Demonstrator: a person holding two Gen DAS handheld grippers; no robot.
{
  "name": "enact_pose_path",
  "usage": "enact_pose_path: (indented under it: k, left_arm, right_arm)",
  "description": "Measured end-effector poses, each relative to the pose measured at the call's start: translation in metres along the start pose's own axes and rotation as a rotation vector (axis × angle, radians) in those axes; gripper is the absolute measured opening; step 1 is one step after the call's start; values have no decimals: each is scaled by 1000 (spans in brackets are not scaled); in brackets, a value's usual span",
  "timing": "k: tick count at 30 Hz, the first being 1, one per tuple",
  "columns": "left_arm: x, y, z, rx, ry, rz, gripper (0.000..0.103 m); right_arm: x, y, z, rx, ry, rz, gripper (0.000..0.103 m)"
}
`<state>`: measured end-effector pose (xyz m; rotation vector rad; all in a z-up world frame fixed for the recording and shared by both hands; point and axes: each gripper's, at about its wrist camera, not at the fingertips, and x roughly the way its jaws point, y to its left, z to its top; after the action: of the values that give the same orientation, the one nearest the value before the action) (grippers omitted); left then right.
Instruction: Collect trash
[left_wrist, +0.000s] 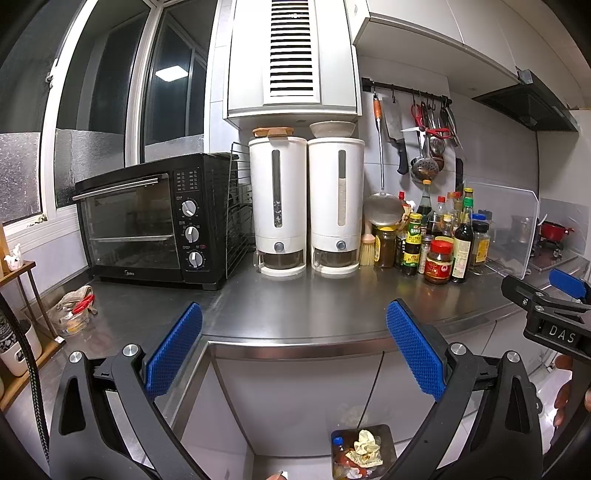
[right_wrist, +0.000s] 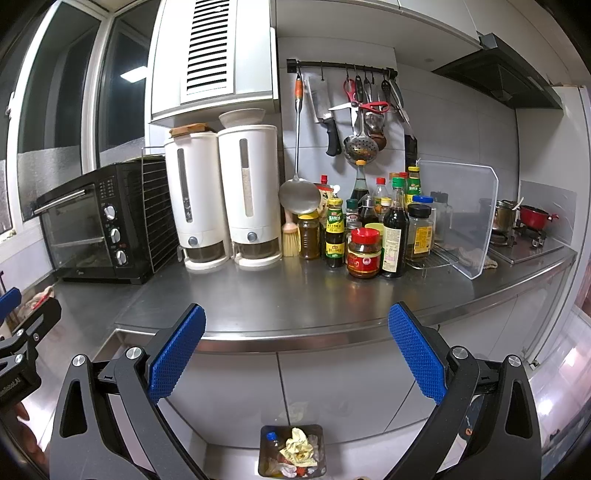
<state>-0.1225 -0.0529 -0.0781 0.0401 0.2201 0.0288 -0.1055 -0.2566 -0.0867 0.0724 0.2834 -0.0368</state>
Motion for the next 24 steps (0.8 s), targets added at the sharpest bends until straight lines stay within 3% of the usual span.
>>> enact_pose_path:
  k: [24]
  left_arm:
    - [0, -1, 0, 10, 1, 14, 95]
  right_arm:
    - [1, 3, -2, 4, 4, -5, 100]
